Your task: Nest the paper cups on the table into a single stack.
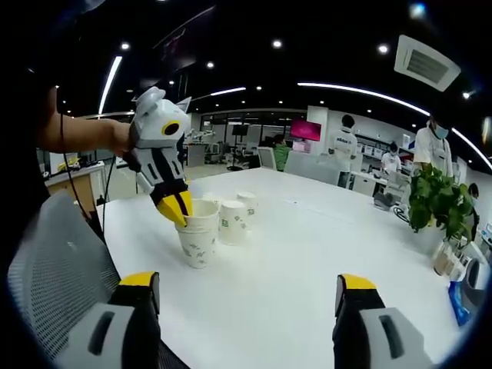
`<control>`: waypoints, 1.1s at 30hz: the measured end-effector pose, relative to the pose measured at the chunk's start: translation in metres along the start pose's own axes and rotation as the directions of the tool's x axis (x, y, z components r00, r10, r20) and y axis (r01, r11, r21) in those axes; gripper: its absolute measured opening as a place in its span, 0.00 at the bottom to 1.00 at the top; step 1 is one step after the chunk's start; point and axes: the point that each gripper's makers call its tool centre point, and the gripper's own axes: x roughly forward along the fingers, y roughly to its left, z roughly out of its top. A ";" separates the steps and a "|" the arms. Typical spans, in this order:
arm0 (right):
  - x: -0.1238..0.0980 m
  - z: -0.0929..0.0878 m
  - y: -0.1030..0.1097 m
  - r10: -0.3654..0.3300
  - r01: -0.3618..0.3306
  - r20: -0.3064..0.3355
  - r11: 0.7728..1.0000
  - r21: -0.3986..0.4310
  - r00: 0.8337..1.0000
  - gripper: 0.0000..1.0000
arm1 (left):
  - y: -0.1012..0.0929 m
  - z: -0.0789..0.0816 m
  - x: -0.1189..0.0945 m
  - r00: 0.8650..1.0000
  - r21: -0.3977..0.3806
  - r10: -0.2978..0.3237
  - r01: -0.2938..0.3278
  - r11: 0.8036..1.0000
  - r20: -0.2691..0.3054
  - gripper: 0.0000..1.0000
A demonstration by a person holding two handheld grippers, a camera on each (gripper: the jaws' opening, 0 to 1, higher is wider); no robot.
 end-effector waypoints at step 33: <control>-0.001 0.003 0.000 0.001 -0.001 0.020 1.000 0.015 1.000 0.97 | 0.016 0.005 -0.017 0.993 -0.043 0.066 -0.063 0.997 0.095 0.32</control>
